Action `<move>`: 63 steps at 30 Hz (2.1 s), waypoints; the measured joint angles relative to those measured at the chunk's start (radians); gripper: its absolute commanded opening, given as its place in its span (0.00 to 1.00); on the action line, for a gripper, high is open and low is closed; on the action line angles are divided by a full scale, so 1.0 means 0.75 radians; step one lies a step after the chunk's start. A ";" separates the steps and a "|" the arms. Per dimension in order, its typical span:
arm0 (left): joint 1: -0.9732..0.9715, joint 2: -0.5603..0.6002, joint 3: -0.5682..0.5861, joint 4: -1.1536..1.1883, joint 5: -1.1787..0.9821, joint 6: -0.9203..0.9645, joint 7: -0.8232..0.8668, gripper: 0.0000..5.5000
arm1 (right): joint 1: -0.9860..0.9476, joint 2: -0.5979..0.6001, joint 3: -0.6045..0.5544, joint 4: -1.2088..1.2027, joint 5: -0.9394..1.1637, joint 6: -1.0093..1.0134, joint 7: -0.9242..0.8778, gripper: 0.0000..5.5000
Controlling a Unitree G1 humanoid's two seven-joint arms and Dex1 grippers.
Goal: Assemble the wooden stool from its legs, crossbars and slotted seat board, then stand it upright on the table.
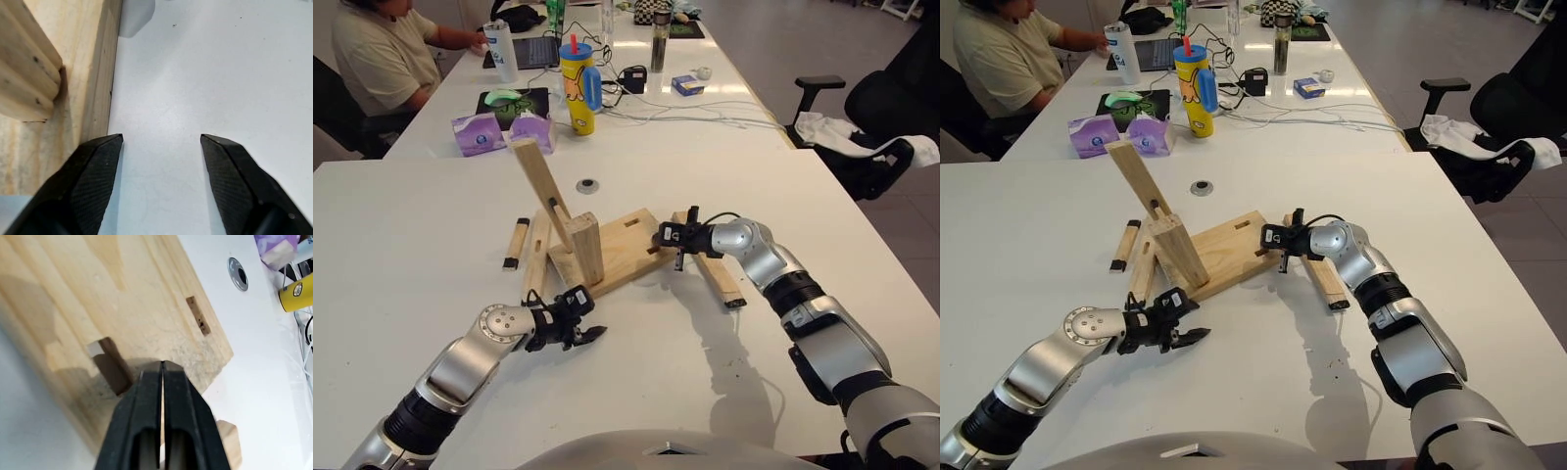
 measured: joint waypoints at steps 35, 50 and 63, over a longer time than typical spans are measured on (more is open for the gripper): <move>-0.318 -0.405 0.584 0.210 0.149 -0.225 0.582 0.54 | 0.560 0.281 -0.326 -1.060 0.502 0.650 -0.194 0.00; -0.131 -0.418 0.859 0.426 0.016 -0.205 0.575 0.53 | 0.598 0.405 -0.602 -1.079 0.876 0.969 -0.350 0.38; -0.185 -0.406 0.857 0.780 -0.063 -0.265 0.452 0.53 | 0.583 0.392 -0.545 -1.023 0.877 0.996 -0.359 0.38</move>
